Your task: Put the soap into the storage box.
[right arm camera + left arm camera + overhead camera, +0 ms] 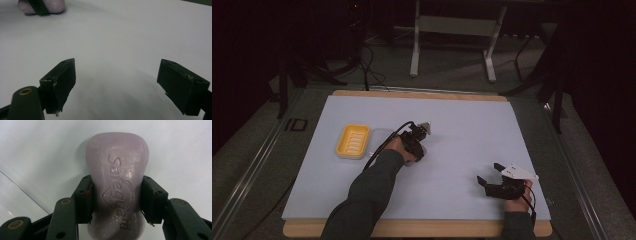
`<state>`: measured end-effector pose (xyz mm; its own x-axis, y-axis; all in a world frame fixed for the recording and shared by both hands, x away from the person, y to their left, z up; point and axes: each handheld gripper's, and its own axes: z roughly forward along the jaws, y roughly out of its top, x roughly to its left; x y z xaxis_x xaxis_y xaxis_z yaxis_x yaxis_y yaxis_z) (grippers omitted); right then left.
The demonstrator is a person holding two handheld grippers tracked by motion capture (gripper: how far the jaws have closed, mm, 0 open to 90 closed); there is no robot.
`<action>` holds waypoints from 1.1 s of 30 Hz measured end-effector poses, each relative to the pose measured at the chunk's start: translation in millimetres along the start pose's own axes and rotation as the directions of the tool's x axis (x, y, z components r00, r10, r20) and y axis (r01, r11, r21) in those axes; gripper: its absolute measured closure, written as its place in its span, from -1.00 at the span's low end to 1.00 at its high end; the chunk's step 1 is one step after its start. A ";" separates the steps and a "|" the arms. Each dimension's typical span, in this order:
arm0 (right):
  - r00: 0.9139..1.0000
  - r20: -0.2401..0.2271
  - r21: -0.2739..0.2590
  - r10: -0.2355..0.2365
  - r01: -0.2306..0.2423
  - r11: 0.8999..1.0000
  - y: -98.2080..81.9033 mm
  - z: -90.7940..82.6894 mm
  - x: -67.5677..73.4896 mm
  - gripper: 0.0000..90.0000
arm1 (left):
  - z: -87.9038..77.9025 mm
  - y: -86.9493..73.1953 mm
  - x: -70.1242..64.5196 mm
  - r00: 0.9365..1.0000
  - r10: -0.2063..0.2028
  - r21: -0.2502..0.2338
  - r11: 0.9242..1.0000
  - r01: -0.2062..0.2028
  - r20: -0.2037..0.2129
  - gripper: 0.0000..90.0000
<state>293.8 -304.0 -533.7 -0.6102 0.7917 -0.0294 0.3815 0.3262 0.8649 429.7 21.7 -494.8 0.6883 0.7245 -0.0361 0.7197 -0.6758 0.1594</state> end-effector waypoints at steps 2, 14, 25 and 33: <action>1.000 0.000 -0.001 -0.001 0.001 1.000 -0.1 -0.1 -0.1 -0.67 | -1.8 -0.1 0.5 1.000 0.000 -0.004 1.000 0.000 0.006 0.11; 1.000 0.002 -0.002 0.002 -0.002 1.000 -0.1 -0.1 -0.2 -0.67 | -11.9 -2.0 5.2 1.000 -0.022 -0.022 0.999 0.023 0.016 0.11; 1.000 0.007 0.003 0.001 -0.001 1.000 0.1 0.4 0.2 -0.67 | -28.2 -7.4 14.4 0.999 -0.045 -0.035 0.998 0.045 0.005 0.11; 1.000 0.008 -0.001 -0.003 0.003 1.000 -0.1 -0.1 0.5 -0.66 | -33.5 -10.2 16.6 0.998 -0.065 -0.042 0.997 0.065 0.004 0.11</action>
<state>293.4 -303.6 -533.8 -0.6058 0.7948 -0.0354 0.3796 0.3279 0.8651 430.7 45.1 -464.0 0.6408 0.7660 -0.0505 0.7581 -0.6211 0.1985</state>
